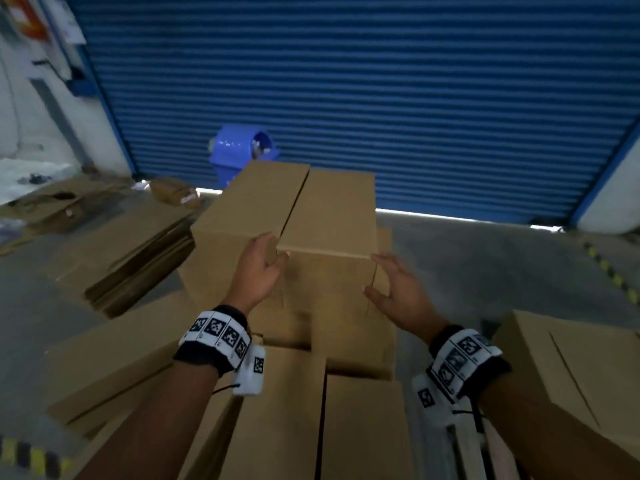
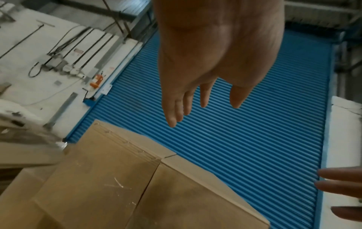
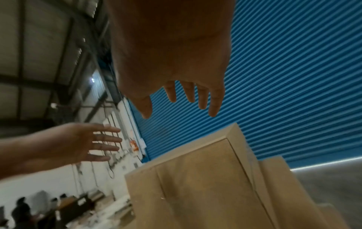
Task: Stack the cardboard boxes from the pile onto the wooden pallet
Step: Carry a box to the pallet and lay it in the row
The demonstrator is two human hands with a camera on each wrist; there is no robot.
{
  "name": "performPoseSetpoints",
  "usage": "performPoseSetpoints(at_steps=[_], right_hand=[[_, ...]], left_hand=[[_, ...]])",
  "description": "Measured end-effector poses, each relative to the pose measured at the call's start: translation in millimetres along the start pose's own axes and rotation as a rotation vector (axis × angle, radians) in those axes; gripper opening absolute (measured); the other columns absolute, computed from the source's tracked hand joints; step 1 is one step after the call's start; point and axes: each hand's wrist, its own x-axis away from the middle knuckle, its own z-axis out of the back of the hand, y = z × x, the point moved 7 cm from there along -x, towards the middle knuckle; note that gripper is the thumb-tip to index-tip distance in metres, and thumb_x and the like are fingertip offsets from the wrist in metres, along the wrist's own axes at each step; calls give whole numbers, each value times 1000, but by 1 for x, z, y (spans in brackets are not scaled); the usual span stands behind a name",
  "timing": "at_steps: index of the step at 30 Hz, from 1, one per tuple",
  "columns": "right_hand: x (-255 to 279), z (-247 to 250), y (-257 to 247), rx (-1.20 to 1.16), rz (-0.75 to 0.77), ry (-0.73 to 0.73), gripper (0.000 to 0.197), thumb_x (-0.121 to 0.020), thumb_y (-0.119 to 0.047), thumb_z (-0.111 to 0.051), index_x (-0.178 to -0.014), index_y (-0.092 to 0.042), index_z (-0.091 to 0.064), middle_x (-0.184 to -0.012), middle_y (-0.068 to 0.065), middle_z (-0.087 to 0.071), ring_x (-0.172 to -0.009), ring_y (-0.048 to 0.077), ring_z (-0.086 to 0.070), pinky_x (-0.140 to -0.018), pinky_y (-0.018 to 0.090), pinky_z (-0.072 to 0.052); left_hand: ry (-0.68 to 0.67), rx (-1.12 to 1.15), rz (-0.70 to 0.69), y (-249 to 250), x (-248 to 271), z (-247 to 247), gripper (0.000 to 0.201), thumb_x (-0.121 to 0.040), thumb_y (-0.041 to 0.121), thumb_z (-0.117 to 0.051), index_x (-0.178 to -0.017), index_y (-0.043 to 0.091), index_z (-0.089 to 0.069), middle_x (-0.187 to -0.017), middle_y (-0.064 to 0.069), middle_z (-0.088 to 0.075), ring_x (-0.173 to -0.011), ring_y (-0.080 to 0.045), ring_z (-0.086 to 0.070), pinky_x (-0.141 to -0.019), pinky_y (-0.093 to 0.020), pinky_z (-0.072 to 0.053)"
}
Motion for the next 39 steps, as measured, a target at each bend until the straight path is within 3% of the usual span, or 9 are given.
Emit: performPoseSetpoints(at_steps=[5,10,15,19,23,27,33,37,39], right_hand=[[-65,-23,28,157,-176,-152,71,-93,-39,-63,-153,-17,-31,-158,12,-29,-144,30,-30,-116,37,-29],[-99,-34,65,-125,-449,-118,46,-91,-24,-67,-132,-10,-51,-130,10,-59,-114,24,-55,-87,27,-42],[-101,-62,91,-573,-698,-83,35,-84,-26,-72,-113,-14,-57,-113,9,-64,-92,23,-62,-81,42,-55],[-88,-53,100,-576,-694,-39,54,-67,-52,-70,-106,-18,-53,-102,4,-61,-81,21,-58,-66,34,-48],[-55,-46,123,-397,-688,-80,66,-73,-78,-61,-109,-22,-66,-116,-1,-66,-105,25,-62,-95,39,-50],[-18,-25,117,-293,-705,-15,46,-89,-55,-62,-70,-13,-62,-77,6,-64,-84,30,-64,-81,39,-51],[11,-28,108,-180,-697,-20,73,-86,-58,-66,-131,-5,-43,-127,17,-59,-116,35,-58,-91,36,-45],[42,-48,112,-392,-777,-93,63,-90,-53,-64,-136,-18,-39,-121,14,-60,-95,28,-66,-72,35,-58],[54,-64,114,-452,-789,-77,59,-88,-50,-68,-127,-14,-44,-121,14,-60,-102,27,-63,-87,44,-57]], left_hand=[[-97,94,245,-51,-83,-27,46,-99,28,-61,-139,6,-52,-134,-3,-53,-123,-20,-51,-105,-33,-39],[-34,294,500,-90,-114,-50,20,-95,12,-57,-77,4,-57,-75,-10,-55,-65,-21,-50,-66,-30,-42],[-75,435,649,-117,-110,-70,33,-94,21,-62,-119,0,-66,-119,-16,-68,-99,-31,-62,-75,-33,-46],[-93,446,649,-112,-91,-71,58,-97,47,-59,-141,10,-53,-136,-11,-59,-120,-33,-55,-96,-41,-45],[-210,314,679,-121,-70,-70,75,-83,70,-64,-127,10,-63,-122,-12,-69,-110,-33,-64,-102,-50,-50],[-448,404,711,-105,-35,-78,61,-88,67,-61,-119,14,-65,-109,-8,-73,-105,-27,-67,-99,-41,-50],[-685,245,705,-86,-5,-89,54,-94,74,-39,-125,31,-52,-113,-8,-67,-99,-30,-66,-75,-36,-56],[-679,290,766,-107,7,-90,57,-95,63,-53,-126,16,-62,-120,-12,-68,-110,-36,-62,-99,-51,-51],[-605,337,769,-114,10,-93,50,-97,55,-57,-123,12,-65,-118,-15,-69,-111,-37,-62,-101,-50,-50]])
